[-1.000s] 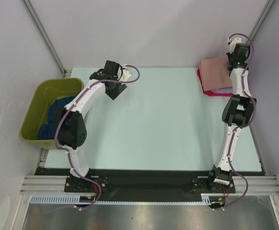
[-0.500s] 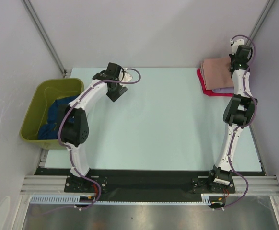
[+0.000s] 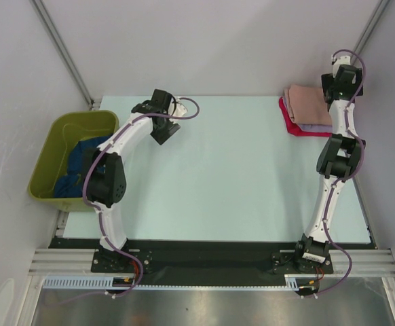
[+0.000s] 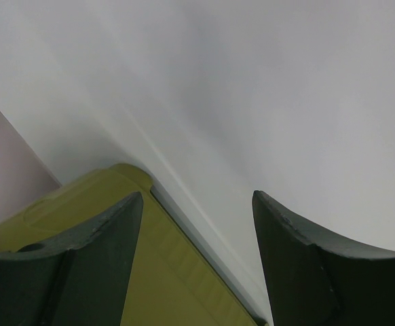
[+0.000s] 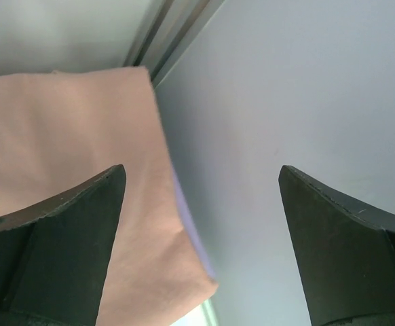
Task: Fold and stack the t-shirts
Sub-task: Neatly place the folded tshirt to the corner
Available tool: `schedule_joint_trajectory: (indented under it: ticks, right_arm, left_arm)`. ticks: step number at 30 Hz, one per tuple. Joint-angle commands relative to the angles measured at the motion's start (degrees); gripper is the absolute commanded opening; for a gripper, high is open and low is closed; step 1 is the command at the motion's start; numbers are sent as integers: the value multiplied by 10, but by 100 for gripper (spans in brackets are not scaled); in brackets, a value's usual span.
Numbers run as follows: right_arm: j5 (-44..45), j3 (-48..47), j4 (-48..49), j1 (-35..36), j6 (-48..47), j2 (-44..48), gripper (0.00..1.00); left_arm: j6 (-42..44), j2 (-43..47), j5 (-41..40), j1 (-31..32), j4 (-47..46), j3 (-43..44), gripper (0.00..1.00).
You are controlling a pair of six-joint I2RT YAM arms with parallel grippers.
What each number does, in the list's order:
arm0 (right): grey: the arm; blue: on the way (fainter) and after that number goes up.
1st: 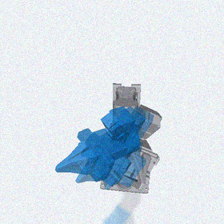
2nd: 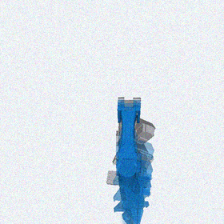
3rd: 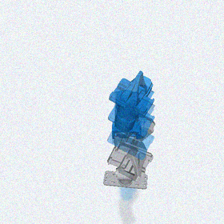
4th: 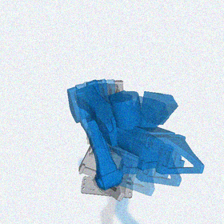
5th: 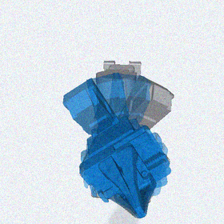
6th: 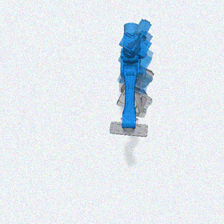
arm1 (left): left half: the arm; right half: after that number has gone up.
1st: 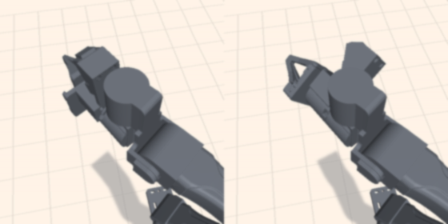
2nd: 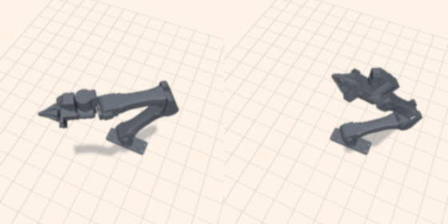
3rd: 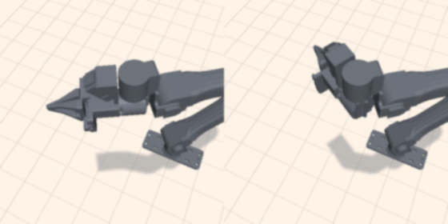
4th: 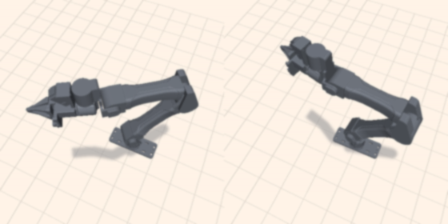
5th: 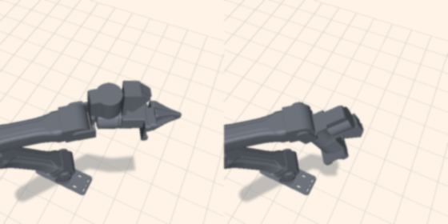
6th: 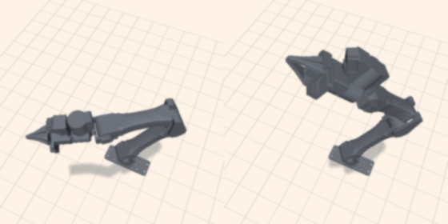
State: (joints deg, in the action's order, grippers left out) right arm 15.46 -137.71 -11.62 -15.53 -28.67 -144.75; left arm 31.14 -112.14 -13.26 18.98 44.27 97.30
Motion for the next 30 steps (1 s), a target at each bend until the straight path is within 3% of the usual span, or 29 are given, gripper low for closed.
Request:
schedule_joint_trajectory:
  ticks: [1,7,10,16,24,26,27,30]
  right_arm:
    - [14,-23,-15,19,50,62,100]
    - [3,30,-104,72,149,166,100]
    - [-42,112,-128,99,188,249,100]
    - [-60,334,-120,154,254,436,100]
    - [-134,653,-55,236,376,677,100]
    - [-134,726,-52,250,393,741,100]
    - [-133,765,-53,261,414,778,100]
    - [-138,827,-54,270,449,836,100]
  left_arm:
    - [10,27,-8,-3,6,24,72]
    - [17,102,-14,-3,-13,-7,72]
    - [16,159,-17,-5,-30,-55,72]
    - [-13,284,-13,-8,-62,-185,73]
    - [-60,509,67,-33,-110,-425,76]
    - [-74,536,68,-35,-114,-461,84]
    - [-80,555,58,-36,-122,-493,100]
    - [-126,576,26,-38,-152,-547,100]
